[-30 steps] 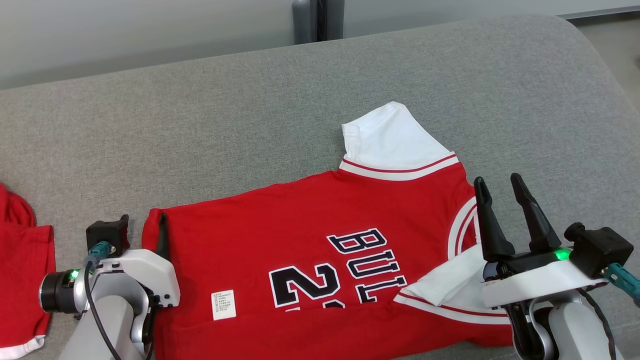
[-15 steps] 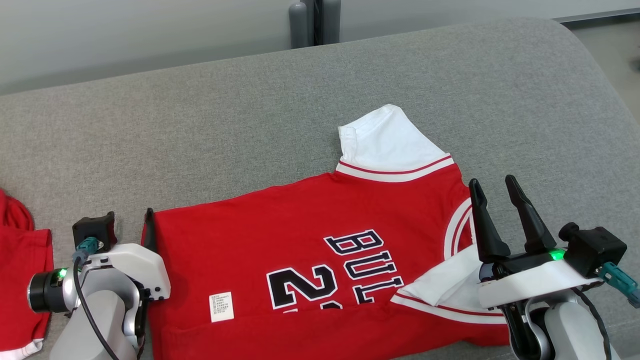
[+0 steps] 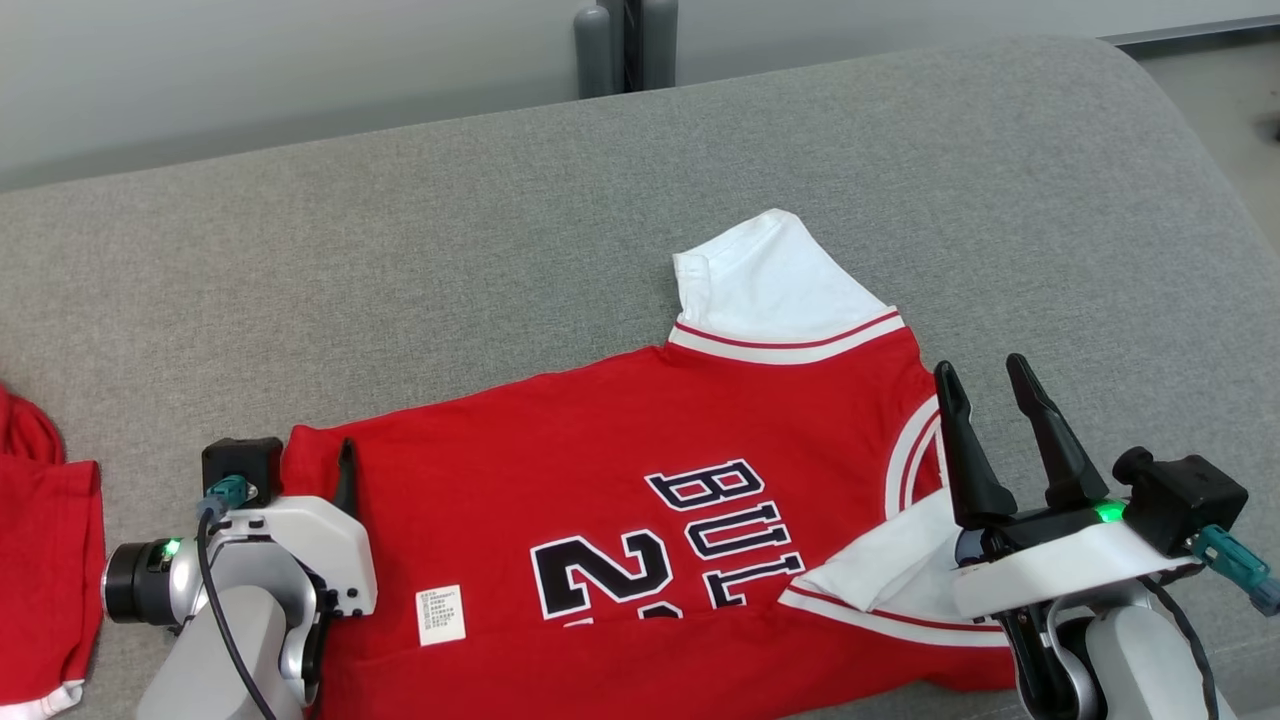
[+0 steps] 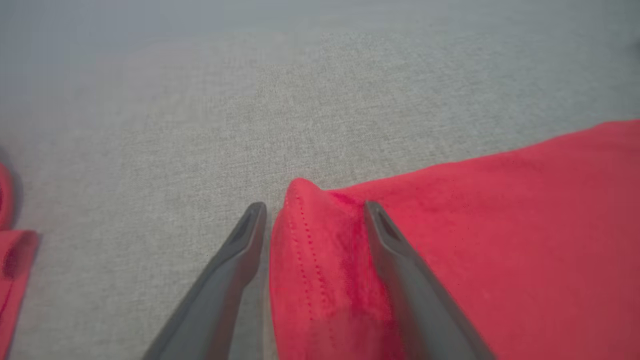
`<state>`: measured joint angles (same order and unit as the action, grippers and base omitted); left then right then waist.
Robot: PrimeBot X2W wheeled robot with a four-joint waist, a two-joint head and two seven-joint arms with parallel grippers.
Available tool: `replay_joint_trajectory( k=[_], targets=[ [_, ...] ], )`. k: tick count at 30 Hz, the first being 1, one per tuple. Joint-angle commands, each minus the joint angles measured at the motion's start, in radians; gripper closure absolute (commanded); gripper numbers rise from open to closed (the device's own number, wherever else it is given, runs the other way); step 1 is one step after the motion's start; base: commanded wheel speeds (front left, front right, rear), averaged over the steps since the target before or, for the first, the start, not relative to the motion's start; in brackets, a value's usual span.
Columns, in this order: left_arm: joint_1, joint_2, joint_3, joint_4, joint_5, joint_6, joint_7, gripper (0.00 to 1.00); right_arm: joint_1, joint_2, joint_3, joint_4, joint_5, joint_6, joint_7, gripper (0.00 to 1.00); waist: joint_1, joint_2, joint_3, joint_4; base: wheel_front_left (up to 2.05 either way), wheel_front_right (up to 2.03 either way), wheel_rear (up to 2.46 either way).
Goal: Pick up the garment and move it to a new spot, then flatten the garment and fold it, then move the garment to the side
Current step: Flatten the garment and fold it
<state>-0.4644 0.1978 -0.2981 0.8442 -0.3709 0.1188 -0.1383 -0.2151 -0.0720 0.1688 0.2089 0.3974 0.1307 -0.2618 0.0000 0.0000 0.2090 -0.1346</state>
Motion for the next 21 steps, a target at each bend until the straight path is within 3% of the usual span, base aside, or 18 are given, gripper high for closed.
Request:
replay_joint_trajectory(
  k=[1,6,15,21],
  targets=[
    [-0.019,0.001,-0.005,0.002,0.003,-0.005,0.002,0.00,-0.005,-0.005,-0.001,0.004,0.006,0.000,-0.006,0.00,0.0000,0.0000,0.000,-0.001,0.00,0.00,0.00],
    [-0.022,0.001,-0.004,-0.009,-0.009,-0.010,-0.019,0.00,-0.003,-0.005,-0.001,0.011,0.006,0.000,-0.006,0.00,0.0000,0.0000,0.000,-0.003,0.00,0.00,0.00],
    [-0.019,-0.017,-0.044,-0.040,-0.017,-0.081,-0.042,0.00,-0.001,-0.002,-0.004,0.021,0.006,0.000,-0.006,0.00,0.0000,0.0000,-0.007,0.006,0.00,0.00,0.00],
    [-0.016,-0.001,-0.018,-0.025,-0.022,-0.013,-0.048,0.00,-0.004,0.000,0.008,0.032,0.007,0.000,-0.006,0.00,0.0000,0.0000,-0.021,0.009,0.00,0.00,0.00]
  ],
)
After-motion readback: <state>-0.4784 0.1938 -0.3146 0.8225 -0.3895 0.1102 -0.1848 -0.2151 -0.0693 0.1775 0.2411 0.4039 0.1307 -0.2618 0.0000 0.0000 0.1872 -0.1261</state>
